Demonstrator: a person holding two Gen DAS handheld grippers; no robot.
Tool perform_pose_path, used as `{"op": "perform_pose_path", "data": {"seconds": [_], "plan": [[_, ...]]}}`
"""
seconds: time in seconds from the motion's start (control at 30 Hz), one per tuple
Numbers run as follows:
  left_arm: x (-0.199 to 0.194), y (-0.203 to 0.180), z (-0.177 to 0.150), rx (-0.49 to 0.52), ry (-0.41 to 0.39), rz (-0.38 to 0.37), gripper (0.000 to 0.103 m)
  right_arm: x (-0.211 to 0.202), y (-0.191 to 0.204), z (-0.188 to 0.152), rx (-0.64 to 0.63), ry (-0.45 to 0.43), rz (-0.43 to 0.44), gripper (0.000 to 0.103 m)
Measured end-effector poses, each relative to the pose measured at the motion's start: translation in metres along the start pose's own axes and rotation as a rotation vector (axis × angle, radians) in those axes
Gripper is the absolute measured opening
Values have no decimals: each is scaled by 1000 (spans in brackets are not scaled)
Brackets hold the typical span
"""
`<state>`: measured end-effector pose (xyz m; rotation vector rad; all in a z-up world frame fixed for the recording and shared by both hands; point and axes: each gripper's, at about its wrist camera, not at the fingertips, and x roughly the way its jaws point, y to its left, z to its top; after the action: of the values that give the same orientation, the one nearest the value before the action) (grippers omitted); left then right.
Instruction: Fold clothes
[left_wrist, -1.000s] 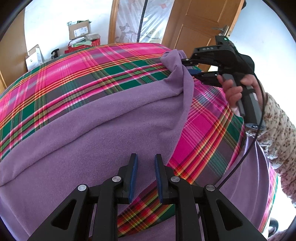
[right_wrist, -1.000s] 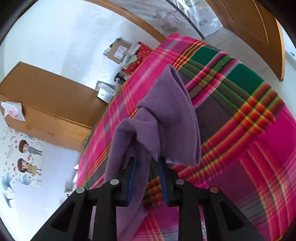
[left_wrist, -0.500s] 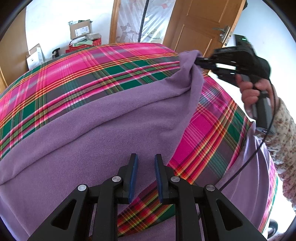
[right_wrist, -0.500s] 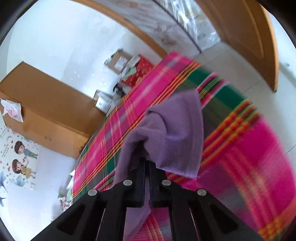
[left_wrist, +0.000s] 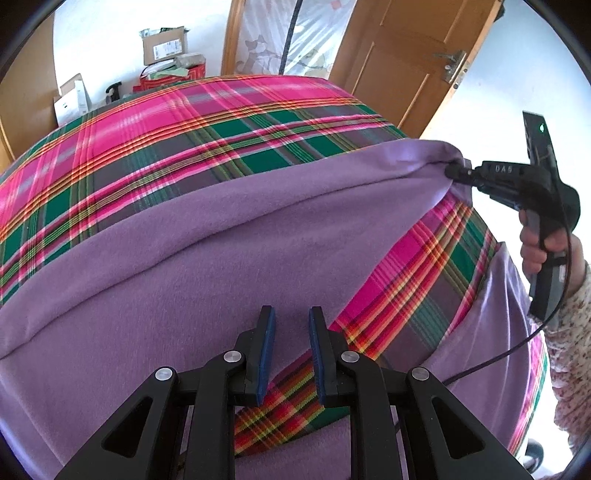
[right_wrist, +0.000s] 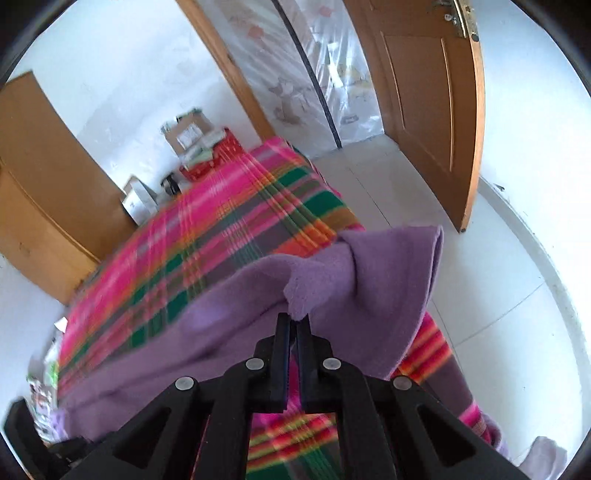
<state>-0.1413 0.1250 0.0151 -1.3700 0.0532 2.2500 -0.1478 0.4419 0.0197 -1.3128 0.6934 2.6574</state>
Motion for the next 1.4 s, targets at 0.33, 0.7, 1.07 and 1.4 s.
{"op": "perform_pose_path", "data": {"seconds": [0.33, 0.7, 1.07, 1.4], "plan": [[0, -2, 0, -2, 1, 12, 19, -14, -33, 0, -39, -74, -71, 13], [2, -3, 3, -1, 5, 24, 19, -1, -40, -2, -90, -68, -98, 22], [1, -3, 2, 1, 3, 24, 19, -7, 0, 34, -234, -177, -181, 3], [2, -5, 3, 7, -5, 20, 19, 38, 15, 88, -231, -144, -234, 9]]}}
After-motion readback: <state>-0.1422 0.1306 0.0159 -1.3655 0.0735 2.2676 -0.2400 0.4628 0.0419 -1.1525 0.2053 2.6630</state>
